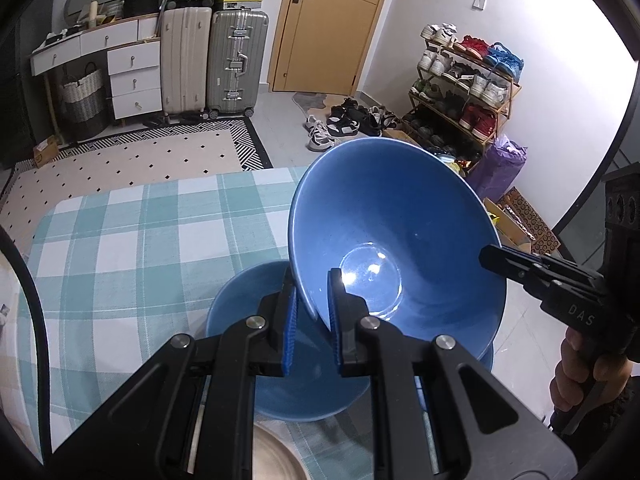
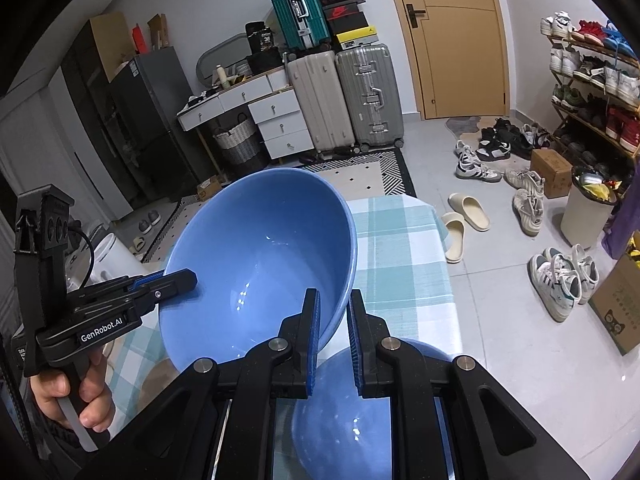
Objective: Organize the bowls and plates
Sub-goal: 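Lower the held blue bowl into the other blue bowl with both tools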
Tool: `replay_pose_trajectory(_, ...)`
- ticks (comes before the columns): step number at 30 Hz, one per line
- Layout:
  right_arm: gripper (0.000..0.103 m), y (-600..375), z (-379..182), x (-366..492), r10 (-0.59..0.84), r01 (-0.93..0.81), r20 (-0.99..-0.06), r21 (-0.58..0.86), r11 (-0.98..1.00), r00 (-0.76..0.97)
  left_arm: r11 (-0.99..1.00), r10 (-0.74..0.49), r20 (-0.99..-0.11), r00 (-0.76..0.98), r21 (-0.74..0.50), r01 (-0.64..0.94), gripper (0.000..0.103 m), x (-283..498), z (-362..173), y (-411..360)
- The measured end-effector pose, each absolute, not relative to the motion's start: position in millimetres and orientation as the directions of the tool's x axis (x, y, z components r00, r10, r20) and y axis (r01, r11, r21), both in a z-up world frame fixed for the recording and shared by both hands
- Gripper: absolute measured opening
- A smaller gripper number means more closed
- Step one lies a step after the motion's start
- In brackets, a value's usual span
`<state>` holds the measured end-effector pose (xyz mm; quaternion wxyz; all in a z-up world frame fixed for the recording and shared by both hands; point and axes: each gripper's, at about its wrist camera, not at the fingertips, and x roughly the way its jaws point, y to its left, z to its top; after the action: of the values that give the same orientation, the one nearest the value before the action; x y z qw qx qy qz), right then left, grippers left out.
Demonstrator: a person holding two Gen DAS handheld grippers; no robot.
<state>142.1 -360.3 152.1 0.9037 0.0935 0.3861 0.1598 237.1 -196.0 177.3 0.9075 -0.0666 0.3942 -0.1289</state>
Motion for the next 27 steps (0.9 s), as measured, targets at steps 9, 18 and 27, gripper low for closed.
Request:
replay_pose_trajectory(9,0.014,-343,141,143,0.383,-0.243,-0.682,0.296,0.924,0.623,0.962,-0.272,-0.709,0.651,-0.224,0.158,0.011,232,163,-180)
replay_pose_trajectory(18,0.014,-328,126,146,0.399,-0.271,-0.702,0.293,0.917,0.59,0.963,-0.263,-0.721,0.64,-0.238,0.128,0.011,229,141,-163)
replay_pose_trajectory(27,0.015,-317,113,158,0.412,-0.291,-0.722,0.295,0.91,0.556,0.964,-0.257,-0.726,0.638,-0.242,0.113,0.011,231,128,-150)
